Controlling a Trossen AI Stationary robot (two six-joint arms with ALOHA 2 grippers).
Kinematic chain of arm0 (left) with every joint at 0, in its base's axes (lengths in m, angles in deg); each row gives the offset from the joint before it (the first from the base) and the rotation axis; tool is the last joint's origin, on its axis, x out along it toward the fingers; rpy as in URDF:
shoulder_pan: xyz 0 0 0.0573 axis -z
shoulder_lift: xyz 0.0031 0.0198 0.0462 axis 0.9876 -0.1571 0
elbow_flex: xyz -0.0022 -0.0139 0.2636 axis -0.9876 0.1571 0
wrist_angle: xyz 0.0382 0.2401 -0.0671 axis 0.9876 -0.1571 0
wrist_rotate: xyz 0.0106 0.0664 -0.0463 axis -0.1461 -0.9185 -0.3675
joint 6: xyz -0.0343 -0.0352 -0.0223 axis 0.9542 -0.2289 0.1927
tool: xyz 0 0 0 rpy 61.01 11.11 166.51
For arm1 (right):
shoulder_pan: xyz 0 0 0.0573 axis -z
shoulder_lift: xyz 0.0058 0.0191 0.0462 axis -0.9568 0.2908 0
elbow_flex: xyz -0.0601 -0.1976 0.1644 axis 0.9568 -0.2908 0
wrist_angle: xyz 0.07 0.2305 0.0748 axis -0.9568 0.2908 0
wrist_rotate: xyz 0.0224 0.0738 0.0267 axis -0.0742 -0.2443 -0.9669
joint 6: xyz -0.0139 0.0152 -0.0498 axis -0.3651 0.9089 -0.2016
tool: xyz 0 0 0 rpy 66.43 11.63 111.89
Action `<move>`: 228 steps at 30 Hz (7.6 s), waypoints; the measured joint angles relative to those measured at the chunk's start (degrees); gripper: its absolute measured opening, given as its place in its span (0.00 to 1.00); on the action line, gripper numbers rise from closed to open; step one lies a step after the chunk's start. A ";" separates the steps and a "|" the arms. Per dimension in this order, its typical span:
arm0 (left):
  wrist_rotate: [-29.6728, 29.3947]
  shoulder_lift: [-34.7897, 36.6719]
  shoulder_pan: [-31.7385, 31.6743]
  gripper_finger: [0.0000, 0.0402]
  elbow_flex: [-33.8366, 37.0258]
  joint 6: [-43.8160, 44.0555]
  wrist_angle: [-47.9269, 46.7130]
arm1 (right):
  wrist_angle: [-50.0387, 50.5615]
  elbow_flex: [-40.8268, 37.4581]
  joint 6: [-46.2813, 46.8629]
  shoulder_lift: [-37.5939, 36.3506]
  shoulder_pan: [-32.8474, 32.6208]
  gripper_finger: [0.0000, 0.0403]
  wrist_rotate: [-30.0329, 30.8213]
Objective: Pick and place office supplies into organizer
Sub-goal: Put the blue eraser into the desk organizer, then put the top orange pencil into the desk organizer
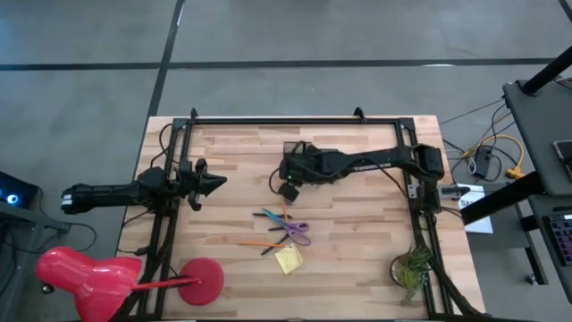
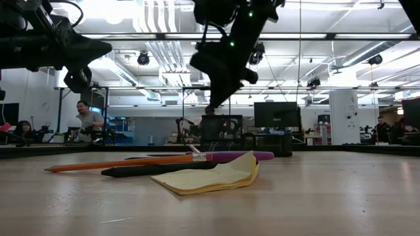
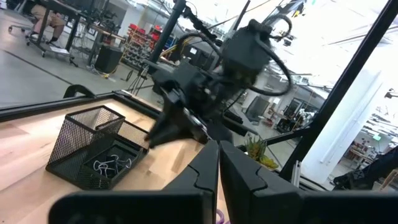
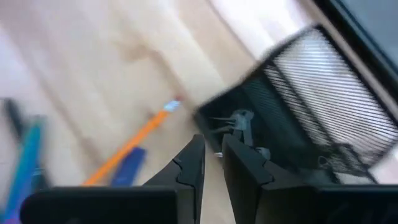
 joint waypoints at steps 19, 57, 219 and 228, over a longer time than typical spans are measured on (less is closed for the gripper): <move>0.02 0.00 -0.02 0.00 0.00 0.00 0.00 | -0.80 -0.16 4.03 7.96 -6.17 0.30 -10.92; 0.02 0.00 -0.01 0.00 0.00 0.00 -0.02 | -4.80 1.06 13.58 14.78 -3.04 0.29 -11.55; 0.02 0.17 0.00 0.00 0.00 0.00 0.04 | 2.04 14.83 19.95 18.14 -4.81 0.42 -16.36; 0.02 0.15 -0.02 0.00 0.00 0.00 0.06 | 1.99 14.55 21.77 19.45 -5.80 0.37 -10.20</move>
